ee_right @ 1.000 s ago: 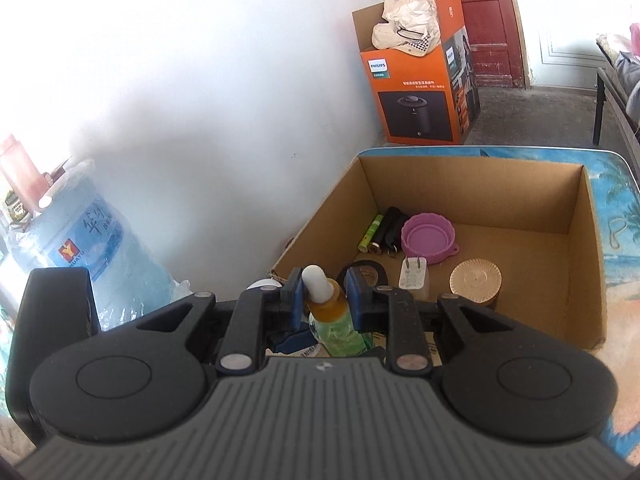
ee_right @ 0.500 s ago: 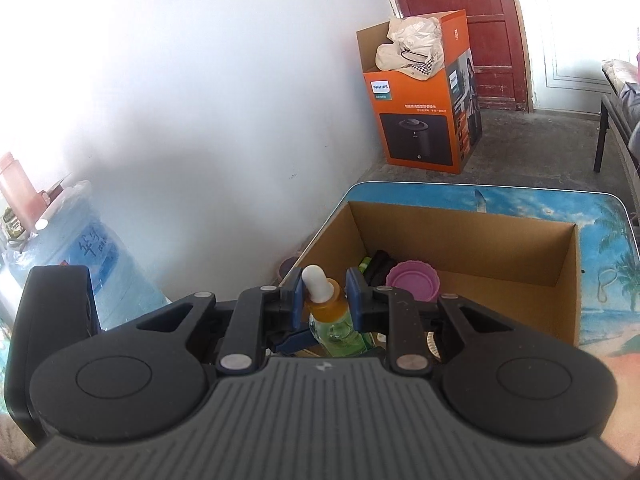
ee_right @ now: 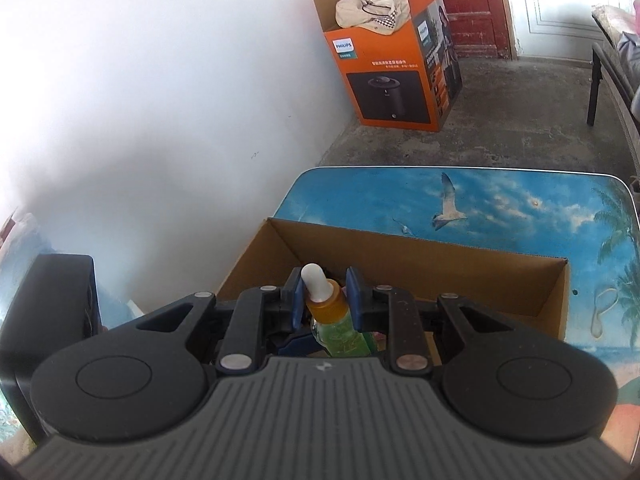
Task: Organize rigid objects
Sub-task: 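Carry the dropper bottle into the box and lower it, then open the right tool and move it to the white supplement jar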
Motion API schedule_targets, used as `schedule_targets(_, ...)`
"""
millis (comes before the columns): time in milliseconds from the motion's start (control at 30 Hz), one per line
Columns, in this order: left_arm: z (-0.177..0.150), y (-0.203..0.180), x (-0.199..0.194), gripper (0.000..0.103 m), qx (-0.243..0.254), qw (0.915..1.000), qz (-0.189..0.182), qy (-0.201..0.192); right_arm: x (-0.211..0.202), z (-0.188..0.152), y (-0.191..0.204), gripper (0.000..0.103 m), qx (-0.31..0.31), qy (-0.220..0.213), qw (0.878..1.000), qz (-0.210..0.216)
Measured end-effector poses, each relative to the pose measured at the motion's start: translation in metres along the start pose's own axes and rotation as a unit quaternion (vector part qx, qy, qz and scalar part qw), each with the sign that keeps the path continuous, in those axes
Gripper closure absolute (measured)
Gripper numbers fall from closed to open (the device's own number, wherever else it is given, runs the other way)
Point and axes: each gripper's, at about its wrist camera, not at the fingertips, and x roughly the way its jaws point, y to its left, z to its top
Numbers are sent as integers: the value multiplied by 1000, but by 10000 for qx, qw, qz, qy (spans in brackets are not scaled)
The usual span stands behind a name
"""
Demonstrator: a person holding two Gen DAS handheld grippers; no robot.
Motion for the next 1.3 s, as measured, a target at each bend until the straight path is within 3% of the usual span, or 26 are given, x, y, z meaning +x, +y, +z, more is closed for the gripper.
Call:
schedule_targets(333,16,5,52,69,-135,9980,91,605,50,4,-52,83,400,253,9987,177)
schedule_targets(600,16,-5,64,68,-124,9959,207,873,80,-7,-71,85,434,493,9978,28)
schedule_targets(800,16,-11,65,60,-100,9954,235,924,87,-11,-73,85,482,508,9975,82)
schedule_targets(1000,12,-23,35,41,33,9985,258,475,57,-12,-65,83,528,203,9984,38)
schedule_targets(1300,-21,-34,-59,33,66,9991,110,-398,-62,-47,-42,70,814,-1047,9907,291)
